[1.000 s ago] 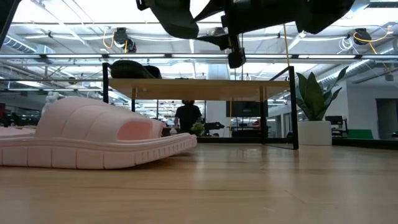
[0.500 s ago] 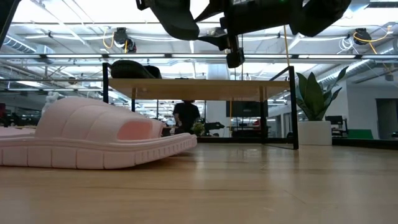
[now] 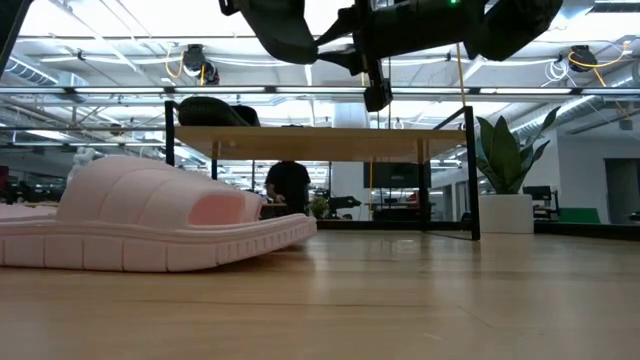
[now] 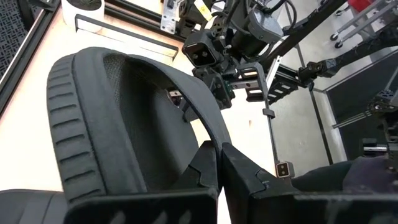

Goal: Pick and place slides into the shelf
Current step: Put the black slide on the shelf

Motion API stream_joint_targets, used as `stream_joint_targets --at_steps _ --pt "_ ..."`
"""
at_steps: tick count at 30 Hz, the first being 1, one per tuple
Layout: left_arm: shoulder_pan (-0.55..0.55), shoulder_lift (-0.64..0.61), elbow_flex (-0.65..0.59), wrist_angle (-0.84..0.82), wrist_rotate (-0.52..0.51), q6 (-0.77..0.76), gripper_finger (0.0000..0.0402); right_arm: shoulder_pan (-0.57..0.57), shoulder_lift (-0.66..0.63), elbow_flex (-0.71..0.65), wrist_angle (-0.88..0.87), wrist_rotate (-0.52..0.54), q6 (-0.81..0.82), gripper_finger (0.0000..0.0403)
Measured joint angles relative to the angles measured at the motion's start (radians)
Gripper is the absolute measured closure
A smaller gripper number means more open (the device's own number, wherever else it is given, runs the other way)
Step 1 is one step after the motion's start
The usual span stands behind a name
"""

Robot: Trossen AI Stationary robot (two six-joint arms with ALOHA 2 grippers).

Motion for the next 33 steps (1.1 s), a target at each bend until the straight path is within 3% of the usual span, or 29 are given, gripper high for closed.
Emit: stream_joint_targets --at_steps 5,21,27,33 --pt "0.0 0.0 0.0 0.0 0.0 0.0 0.0401 0.0 0.0 0.0 0.009 -0.001 -0.023 0.0393" --pt "-0.002 0.002 0.0 -0.002 0.052 -0.024 0.0401 -0.009 -0.002 0.001 -0.001 -0.026 0.022 0.023" --pt "-0.002 0.002 -0.001 -0.004 0.052 -0.031 0.0401 -0.012 -0.002 0.002 -0.027 -0.025 0.033 0.0208" --pt "-0.005 0.002 -0.001 0.0 0.056 -0.026 0.0401 -0.029 -0.002 0.002 -0.021 -0.057 0.031 0.0218"
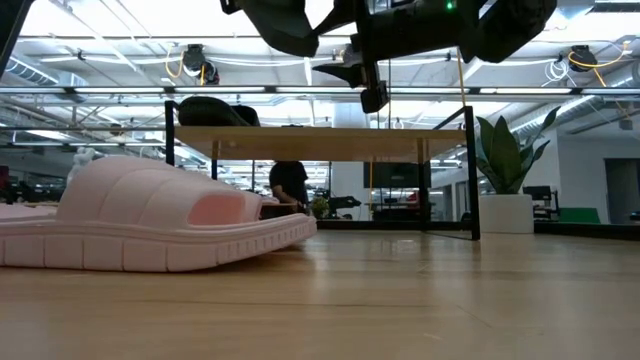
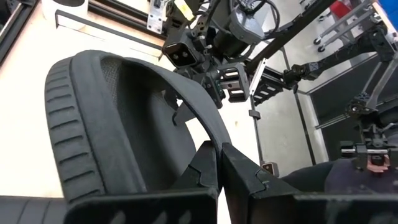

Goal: Pick and place slides into the shelf
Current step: Put the black slide on the shelf

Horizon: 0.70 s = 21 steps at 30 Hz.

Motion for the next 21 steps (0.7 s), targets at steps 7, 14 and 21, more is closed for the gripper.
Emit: stream_joint_targets --at_steps 7,14,21 --pt "-0.001 0.0 0.0 0.004 0.005 0.004 0.0401 -0.004 0.0 0.01 0.023 -0.024 -0.035 0.0283" --pt "0.001 -0.005 0.004 0.008 0.016 0.006 0.0401 -0.004 0.003 0.063 -0.007 -0.087 -0.133 0.0346" --pt "0.0 -0.003 0.002 0.018 -0.017 -0.021 0.0399 0.005 0.003 0.072 -0.051 -0.062 -0.103 0.0372"
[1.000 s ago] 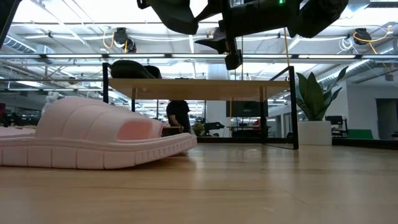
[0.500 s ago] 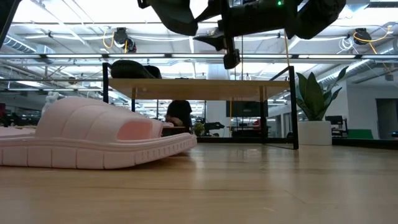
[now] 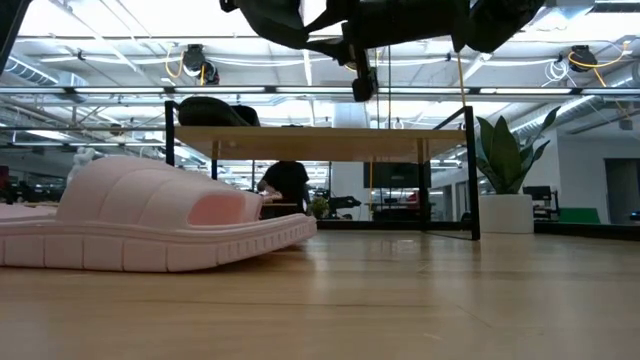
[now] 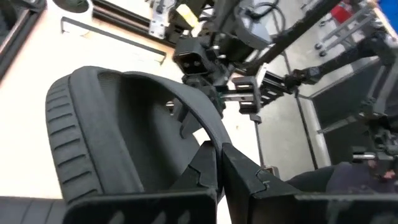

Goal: Pick and place slides into the shelf
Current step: Put the black slide on the shelf

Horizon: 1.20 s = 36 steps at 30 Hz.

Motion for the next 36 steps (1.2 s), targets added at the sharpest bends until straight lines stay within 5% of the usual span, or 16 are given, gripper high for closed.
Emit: stream_joint_targets --at_steps 6,16,26,36 --pt "0.007 0.003 -0.002 0.012 -0.111 -0.038 0.0368 0.023 0.0 0.002 -0.017 0.082 -0.001 0.0372" --pt "0.008 0.001 -0.002 0.009 -0.13 -0.094 0.0316 0.064 -0.007 0.003 -0.029 0.203 0.001 0.0375" --pt "0.005 -0.037 -0.002 0.009 -0.12 -0.135 0.0314 0.1 -0.026 0.004 -0.026 0.33 -0.072 0.0375" --pt "-0.01 -0.114 -0.002 0.057 -0.119 -0.242 0.0314 0.103 -0.032 0.004 -0.01 0.331 -0.08 0.0377"
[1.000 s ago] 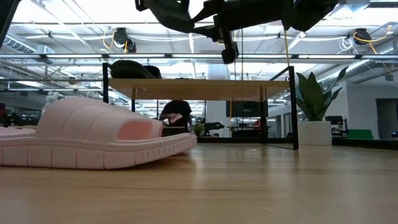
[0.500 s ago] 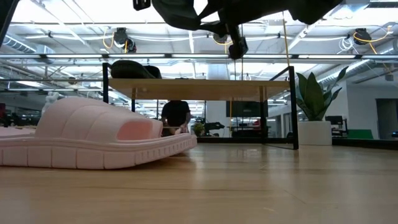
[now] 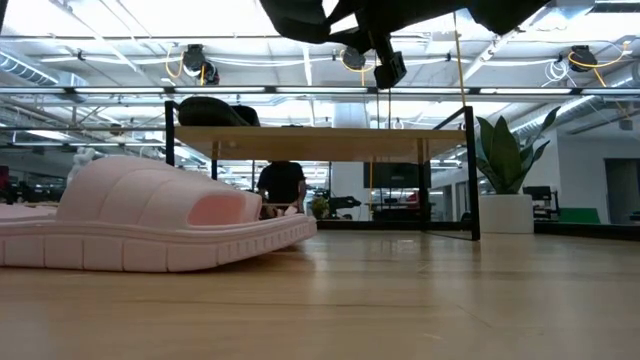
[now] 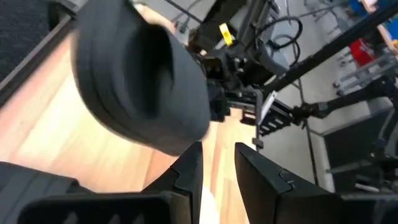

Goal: Pick and place slides into the shelf
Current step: Put the black slide on the shelf

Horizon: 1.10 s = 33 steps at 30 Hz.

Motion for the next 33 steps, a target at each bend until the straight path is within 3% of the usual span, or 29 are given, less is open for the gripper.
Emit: stream_joint_targets --at_steps 9,13,20,23,29,33 --pt "0.001 -0.083 0.0 -0.002 -0.122 -0.105 0.0314 0.031 -0.006 -0.001 0.03 0.005 0.002 0.0377" --pt "0.005 -0.13 0.0 -0.007 -0.187 -0.099 0.0314 0.07 -0.006 -0.001 0.028 0.119 -0.005 0.0377" --pt "0.005 -0.217 0.0 -0.006 -0.403 -0.065 0.0314 0.136 -0.006 0.004 0.011 0.357 -0.029 0.0377" --pt "0.005 -0.237 0.0 -0.006 -0.453 -0.065 0.0314 0.153 -0.006 0.053 -0.098 0.424 0.007 0.0377" --pt "0.005 -0.265 0.001 -0.006 -0.507 -0.016 0.0314 0.154 0.02 0.205 -0.461 0.419 0.268 0.0377" --pt "0.005 -0.264 0.0 -0.006 -0.527 0.007 0.0314 0.134 0.1 0.297 -0.507 0.378 0.346 0.0377"
